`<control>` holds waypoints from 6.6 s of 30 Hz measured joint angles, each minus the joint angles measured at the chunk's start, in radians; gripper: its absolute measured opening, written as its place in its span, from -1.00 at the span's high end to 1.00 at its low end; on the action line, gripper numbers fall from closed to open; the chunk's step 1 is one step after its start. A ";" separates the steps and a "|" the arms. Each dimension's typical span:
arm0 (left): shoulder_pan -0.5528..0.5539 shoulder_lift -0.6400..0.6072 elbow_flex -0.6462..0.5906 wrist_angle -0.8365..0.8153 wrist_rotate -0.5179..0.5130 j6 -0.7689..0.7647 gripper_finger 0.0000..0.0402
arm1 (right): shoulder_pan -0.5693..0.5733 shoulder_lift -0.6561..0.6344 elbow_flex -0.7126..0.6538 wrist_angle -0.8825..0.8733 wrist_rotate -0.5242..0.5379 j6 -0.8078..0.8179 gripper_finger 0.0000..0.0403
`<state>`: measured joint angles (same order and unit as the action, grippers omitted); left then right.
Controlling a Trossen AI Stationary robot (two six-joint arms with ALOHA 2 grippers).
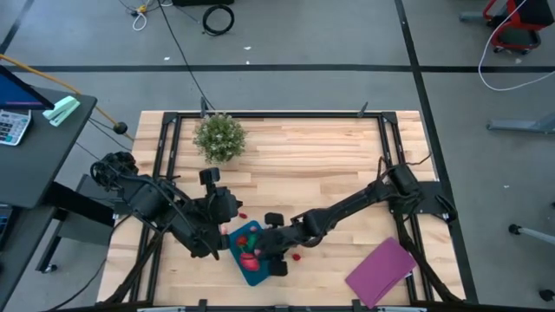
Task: Pick and placing Produce into tupperware
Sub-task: Put the pink peach into the blue bin, then put the red strawberry into the blue bin
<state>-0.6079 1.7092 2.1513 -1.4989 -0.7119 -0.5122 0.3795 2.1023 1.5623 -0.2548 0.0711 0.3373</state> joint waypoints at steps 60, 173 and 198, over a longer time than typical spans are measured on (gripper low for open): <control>-0.017 0.000 -0.001 -0.044 0.001 -0.078 0.91 | 0.041 -0.384 -0.501 -0.456 0.226 0.412 0.04; -0.018 0.001 -0.002 -0.047 0.002 -0.077 0.89 | -0.167 -0.408 -0.632 -0.052 0.128 0.527 0.18; -0.018 0.001 -0.002 -0.047 0.002 -0.077 0.90 | -0.168 -0.408 -0.702 0.159 0.138 0.439 0.94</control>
<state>-0.6258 1.7103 2.1498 -1.5463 -0.7101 -0.5888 0.2115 1.6943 0.8600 -0.0954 0.2092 0.7761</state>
